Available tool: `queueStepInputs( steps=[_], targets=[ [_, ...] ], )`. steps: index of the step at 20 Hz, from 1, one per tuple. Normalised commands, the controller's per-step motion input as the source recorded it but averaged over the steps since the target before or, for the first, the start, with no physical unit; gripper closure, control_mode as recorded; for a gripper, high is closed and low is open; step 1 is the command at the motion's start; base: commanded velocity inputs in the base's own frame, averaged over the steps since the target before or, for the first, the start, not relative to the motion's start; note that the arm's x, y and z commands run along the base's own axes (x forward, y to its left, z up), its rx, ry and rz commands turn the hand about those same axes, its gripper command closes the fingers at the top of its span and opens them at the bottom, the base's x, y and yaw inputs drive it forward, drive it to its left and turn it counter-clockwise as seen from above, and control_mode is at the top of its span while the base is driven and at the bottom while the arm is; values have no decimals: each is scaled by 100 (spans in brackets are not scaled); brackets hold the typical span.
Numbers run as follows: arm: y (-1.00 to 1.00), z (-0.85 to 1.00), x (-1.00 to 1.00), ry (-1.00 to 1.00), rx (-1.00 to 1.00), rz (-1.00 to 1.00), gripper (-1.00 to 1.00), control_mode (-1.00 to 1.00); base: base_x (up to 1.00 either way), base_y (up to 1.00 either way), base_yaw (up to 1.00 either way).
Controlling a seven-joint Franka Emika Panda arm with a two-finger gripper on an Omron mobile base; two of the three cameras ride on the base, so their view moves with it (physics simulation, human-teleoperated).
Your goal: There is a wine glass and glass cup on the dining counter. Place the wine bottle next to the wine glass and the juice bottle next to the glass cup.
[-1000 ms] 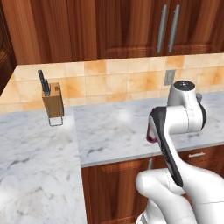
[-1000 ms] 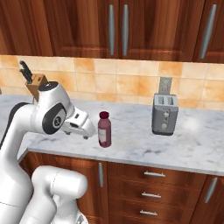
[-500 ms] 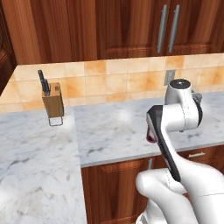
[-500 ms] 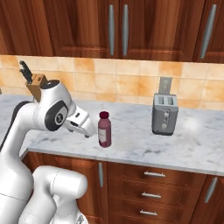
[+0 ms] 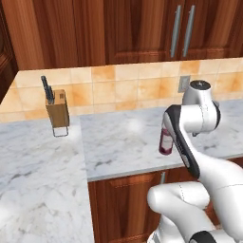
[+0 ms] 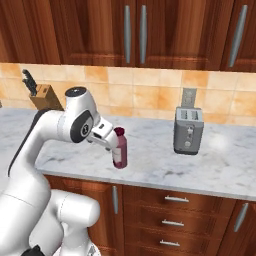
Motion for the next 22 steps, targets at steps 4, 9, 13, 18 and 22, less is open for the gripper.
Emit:
queueStepInputs(
  steps=[4, 9, 13, 18, 22],
  targets=[
    [-10, 10, 43, 4, 9, 0, -100, -100, 0, 0, 0],
    [-3, 11, 30, 6, 7, 0, -100, -100, 0, 0, 0],
    [-6, 9, 24, 8, 4, 0, -100, -100, 0, 0, 0],
    [-8, -2, 29, 5, 1, 0, -100, -100, 0, 0, 0],
    [0, -8, 30, 1, 0, 0, -100, -100, 0, 0, 0]
  ],
)
